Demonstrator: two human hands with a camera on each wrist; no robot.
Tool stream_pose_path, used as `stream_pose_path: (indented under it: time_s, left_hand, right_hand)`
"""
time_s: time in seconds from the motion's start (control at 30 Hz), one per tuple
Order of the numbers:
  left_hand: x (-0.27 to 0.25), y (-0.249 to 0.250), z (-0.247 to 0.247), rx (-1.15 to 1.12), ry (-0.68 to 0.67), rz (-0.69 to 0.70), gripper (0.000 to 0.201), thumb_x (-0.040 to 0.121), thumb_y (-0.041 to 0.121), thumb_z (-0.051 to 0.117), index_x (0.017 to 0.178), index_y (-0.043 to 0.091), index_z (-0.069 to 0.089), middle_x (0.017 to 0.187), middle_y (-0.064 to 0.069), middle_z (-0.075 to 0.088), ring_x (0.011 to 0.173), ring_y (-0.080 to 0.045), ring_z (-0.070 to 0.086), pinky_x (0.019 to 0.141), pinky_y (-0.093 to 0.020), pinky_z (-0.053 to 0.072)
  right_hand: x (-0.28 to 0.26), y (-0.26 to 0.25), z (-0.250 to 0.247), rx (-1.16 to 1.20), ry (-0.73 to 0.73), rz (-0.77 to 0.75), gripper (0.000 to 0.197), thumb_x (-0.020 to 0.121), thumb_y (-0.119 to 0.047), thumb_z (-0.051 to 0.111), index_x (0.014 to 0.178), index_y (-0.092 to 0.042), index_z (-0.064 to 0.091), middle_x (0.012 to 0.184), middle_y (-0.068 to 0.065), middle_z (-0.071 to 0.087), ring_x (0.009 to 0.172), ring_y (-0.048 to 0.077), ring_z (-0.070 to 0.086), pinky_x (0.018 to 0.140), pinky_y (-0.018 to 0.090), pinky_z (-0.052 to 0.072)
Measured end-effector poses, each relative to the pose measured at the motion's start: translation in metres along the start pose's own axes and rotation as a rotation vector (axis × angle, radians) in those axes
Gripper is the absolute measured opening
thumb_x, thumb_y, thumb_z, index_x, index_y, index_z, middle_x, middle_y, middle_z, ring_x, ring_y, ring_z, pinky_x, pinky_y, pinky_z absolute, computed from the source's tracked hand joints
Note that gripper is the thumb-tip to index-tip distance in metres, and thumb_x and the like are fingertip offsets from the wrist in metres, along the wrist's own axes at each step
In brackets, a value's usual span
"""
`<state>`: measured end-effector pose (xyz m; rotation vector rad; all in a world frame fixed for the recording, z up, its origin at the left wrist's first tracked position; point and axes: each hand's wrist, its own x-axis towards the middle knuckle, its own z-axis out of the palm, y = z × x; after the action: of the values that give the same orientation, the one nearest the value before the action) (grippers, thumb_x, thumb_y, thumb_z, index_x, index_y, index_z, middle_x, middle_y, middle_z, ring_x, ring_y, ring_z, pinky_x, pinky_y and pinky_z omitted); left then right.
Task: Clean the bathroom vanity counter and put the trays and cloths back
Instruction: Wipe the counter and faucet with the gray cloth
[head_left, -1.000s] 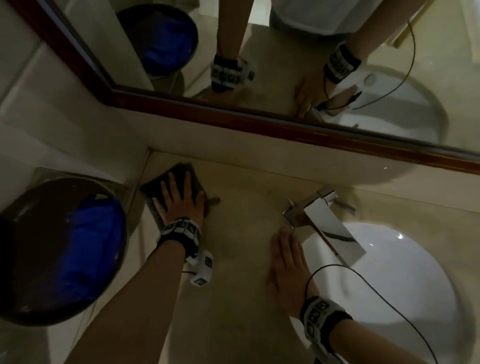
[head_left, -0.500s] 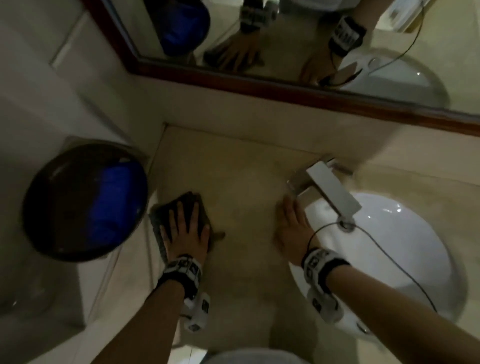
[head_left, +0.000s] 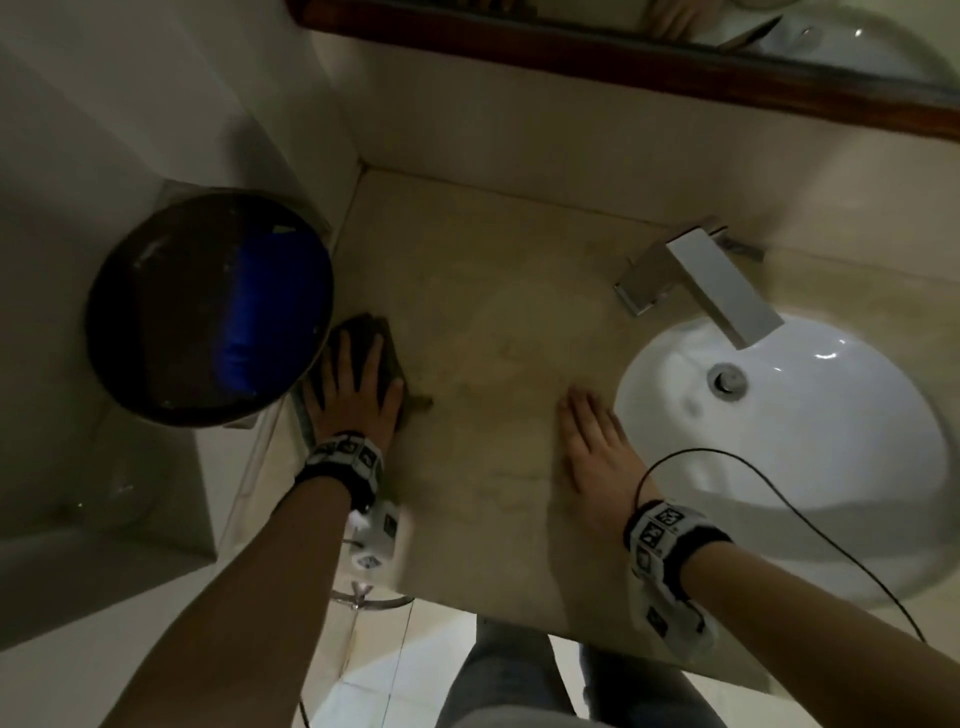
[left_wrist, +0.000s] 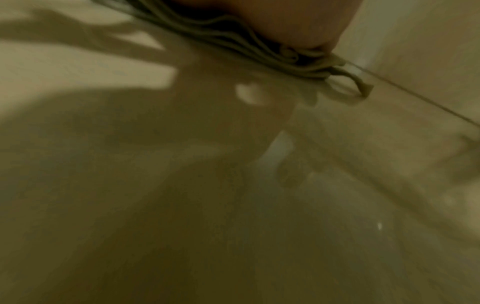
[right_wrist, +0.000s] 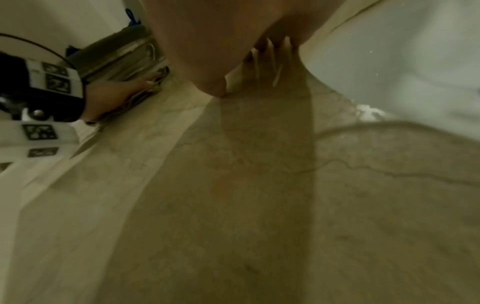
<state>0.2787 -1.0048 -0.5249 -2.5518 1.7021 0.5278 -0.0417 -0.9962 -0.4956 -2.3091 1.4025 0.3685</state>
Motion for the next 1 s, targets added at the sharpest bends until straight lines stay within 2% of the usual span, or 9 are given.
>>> stream_pose_path:
  time_s: [0.13,0.27,0.33,0.47,0.57,0.73,0.8,0.9,1.0]
  left_hand:
    - [0.016,0.001,-0.003,0.009,0.010,-0.025,0.062,0.096,0.056,0.025,0.149,0.045,-0.005,0.161,0.003,-0.009,0.147,-0.022,-0.002,0.116,-0.050,-0.001]
    - [-0.004,-0.004,-0.001,0.005,-0.002,0.010,0.063,0.097,0.055,0.025,0.150,0.042,-0.005,0.161,0.001,-0.009,0.147,-0.023,-0.004,0.117,-0.050,-0.003]
    - [-0.032,-0.009,0.007,0.006,-0.004,0.014,0.062,0.095,0.059,0.020,0.150,0.041,-0.004,0.161,0.000,-0.007,0.147,-0.024,-0.003,0.116,-0.050,-0.003]
    - [-0.108,-0.019,0.029,0.049,0.000,-0.021,0.067,0.090,0.062,0.013,0.152,0.037,0.007,0.160,-0.005,0.010,0.145,-0.030,0.013,0.114,-0.054,0.009]
    - [-0.154,-0.021,0.042,0.031,-0.017,-0.067,0.066,0.090,0.061,0.014,0.151,0.036,0.006,0.159,-0.006,0.015,0.144,-0.029,0.015,0.114,-0.053,0.009]
    - [-0.196,0.011,0.057,0.039,-0.046,-0.130,0.070,0.081,0.064,-0.007,0.144,0.038,-0.020,0.159,-0.001,-0.016,0.147,-0.026,-0.010,0.116,-0.051,-0.006]
    - [-0.210,0.037,0.065,0.014,-0.060,-0.109,0.070,0.083,0.064,-0.004,0.146,0.037,-0.019,0.159,-0.003,-0.018,0.146,-0.028,-0.011,0.115,-0.052,-0.009]
    - [-0.236,0.083,0.078,0.043,-0.091,0.033,0.068,0.088,0.062,0.002,0.148,0.036,-0.016,0.159,-0.005,-0.017,0.146,-0.030,-0.011,0.114,-0.053,-0.011]
    - [-0.256,0.113,0.085,0.076,-0.153,0.163,0.067,0.088,0.061,0.000,0.147,0.038,-0.021,0.157,-0.004,-0.025,0.145,-0.029,-0.018,0.112,-0.052,-0.017]
  right_hand:
    - [0.000,-0.003,0.006,0.020,0.046,0.006,0.066,0.097,-0.033,0.030,0.153,-0.007,0.007,0.160,0.015,0.002,0.147,0.035,0.006,0.118,0.041,0.007]
    - [-0.008,-0.011,0.007,0.044,0.041,0.046,0.065,0.099,-0.029,0.037,0.152,-0.004,0.008,0.159,0.018,0.004,0.146,0.036,0.007,0.119,0.042,0.008]
    - [-0.019,-0.014,0.006,0.043,0.009,0.043,0.066,0.100,-0.026,0.037,0.152,-0.003,0.002,0.159,0.018,-0.004,0.147,0.035,0.000,0.117,0.039,-0.001]
    - [-0.050,-0.015,0.012,-0.014,-0.119,0.038,0.069,0.101,-0.025,0.029,0.147,-0.007,-0.019,0.146,0.007,-0.034,0.146,0.029,-0.017,0.113,0.034,-0.015]
    - [-0.072,-0.014,0.018,-0.024,-0.132,0.036,0.071,0.101,-0.029,0.028,0.144,-0.008,-0.025,0.149,0.007,-0.033,0.146,0.029,-0.017,0.114,0.035,-0.014]
    - [-0.106,-0.017,0.037,0.045,-0.104,0.035,0.066,0.101,-0.022,0.026,0.148,-0.004,-0.017,0.150,0.007,-0.028,0.145,0.031,-0.017,0.120,0.040,-0.006]
    - [-0.114,-0.016,0.048,0.104,-0.073,0.025,0.068,0.099,-0.020,0.035,0.149,-0.001,-0.007,0.154,0.012,-0.017,0.146,0.036,-0.007,0.120,0.045,0.002]
    - [-0.122,-0.017,0.057,0.133,-0.044,0.040,0.069,0.093,-0.014,0.048,0.149,0.003,0.011,0.157,0.022,0.005,0.145,0.041,0.009,0.116,0.053,0.021]
    - [-0.127,-0.018,0.054,0.102,-0.084,0.044,0.070,0.100,-0.020,0.039,0.150,-0.002,-0.005,0.158,0.016,-0.013,0.147,0.033,-0.008,0.120,0.045,0.008]
